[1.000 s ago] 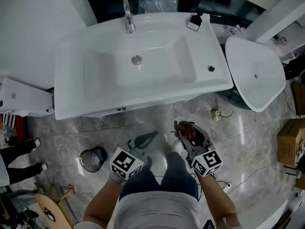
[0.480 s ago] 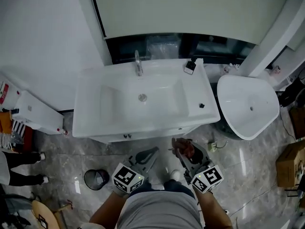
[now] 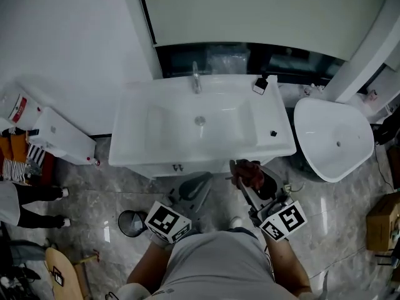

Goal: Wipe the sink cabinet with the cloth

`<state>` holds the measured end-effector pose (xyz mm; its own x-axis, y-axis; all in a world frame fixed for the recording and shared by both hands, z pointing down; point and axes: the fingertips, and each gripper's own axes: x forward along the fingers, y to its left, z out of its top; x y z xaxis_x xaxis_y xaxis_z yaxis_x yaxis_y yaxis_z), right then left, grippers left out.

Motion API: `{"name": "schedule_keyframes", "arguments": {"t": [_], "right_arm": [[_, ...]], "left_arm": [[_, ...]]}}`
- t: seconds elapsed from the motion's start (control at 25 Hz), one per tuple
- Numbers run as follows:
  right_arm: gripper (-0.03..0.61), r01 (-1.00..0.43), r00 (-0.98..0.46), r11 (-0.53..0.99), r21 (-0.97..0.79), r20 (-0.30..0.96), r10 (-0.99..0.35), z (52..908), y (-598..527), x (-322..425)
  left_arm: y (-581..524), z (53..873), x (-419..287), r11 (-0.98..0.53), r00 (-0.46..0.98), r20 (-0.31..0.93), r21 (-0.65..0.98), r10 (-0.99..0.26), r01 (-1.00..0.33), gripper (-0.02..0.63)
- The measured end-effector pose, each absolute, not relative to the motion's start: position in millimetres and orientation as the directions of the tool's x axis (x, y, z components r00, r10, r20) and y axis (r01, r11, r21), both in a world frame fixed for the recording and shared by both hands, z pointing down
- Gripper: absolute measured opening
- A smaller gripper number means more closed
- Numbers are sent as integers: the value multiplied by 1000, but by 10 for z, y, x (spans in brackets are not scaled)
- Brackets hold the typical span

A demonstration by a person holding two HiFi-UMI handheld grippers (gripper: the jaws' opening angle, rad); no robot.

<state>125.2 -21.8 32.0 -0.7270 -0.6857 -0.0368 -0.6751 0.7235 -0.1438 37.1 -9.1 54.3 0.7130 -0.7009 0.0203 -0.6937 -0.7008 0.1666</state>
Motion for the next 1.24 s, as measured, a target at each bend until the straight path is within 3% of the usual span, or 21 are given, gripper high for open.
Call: {"name": "schedule_keyframes", "arguments": {"t": [0.72, 1.24], "right_arm": [[158, -656, -744, 745, -121, -67, -665, 276, -70, 1123], [158, -651, -743, 739, -173, -56, -667, 294, -29, 1157]], "left_arm": [[64, 469, 179, -663, 668, 8, 112, -744, -740, 11], [157, 526, 142, -695, 704, 12, 149, -710, -704, 12]]}}
